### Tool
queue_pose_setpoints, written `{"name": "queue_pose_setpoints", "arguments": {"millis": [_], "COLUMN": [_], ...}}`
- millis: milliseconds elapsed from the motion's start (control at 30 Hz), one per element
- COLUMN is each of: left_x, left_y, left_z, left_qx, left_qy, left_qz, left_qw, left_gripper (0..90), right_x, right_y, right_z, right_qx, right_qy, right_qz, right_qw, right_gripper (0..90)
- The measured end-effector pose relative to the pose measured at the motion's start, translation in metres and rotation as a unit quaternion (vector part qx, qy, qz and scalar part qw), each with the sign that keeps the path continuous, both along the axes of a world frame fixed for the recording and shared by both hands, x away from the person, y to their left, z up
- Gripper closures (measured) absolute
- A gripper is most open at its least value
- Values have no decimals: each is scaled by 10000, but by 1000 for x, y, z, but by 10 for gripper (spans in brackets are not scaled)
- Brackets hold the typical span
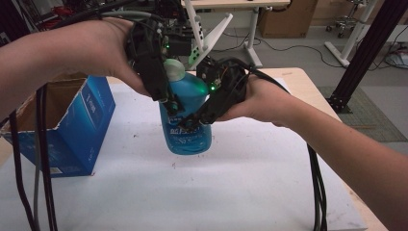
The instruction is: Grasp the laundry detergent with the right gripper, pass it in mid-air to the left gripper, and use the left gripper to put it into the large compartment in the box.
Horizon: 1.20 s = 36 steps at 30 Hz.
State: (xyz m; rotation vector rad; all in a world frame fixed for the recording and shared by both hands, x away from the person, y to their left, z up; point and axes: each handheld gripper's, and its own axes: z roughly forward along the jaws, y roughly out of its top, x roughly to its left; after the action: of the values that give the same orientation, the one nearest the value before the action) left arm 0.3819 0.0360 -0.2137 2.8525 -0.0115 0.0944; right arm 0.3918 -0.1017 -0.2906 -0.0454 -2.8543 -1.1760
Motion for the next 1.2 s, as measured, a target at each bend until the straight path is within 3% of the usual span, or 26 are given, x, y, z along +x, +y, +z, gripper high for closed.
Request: {"name": "queue_pose_setpoints", "arguments": {"millis": [400,800,867,900,1033,1100,1167,1200], "left_x": [1,2,2,2,3,4,4,4], "left_y": [0,1,1,1,4,7,11,11], "left_z": [0,-2,-2,-2,-1,0,3,3], "left_qx": [-18,-24,-19,4,-12,-56,-51,-51], "left_qy": [-5,136,165,164,193,195,188,188], "left_qz": [56,122,134,130,218,271,308,308], "left_qw": [10000,9998,9998,9998,9996,9994,9993,9993], "left_gripper": [383,384,384,384,384,384,384,384], "right_x": [1,3,3,3,3,4,5,5], "right_y": [0,1,1,1,1,-1,-3,-3], "right_z": [-1,-5,-5,-6,-7,-7,-8,-8], "right_qx": [4,95,99,104,98,99,56,56], "right_qy": [24,86,110,92,132,165,159,159], "right_qz": [-9,128,178,227,134,122,-6,-6], "right_qw": [10000,9998,9997,9996,9998,9997,9999,9999], "right_gripper": [446,425,404,351,210,208,125,125]}}
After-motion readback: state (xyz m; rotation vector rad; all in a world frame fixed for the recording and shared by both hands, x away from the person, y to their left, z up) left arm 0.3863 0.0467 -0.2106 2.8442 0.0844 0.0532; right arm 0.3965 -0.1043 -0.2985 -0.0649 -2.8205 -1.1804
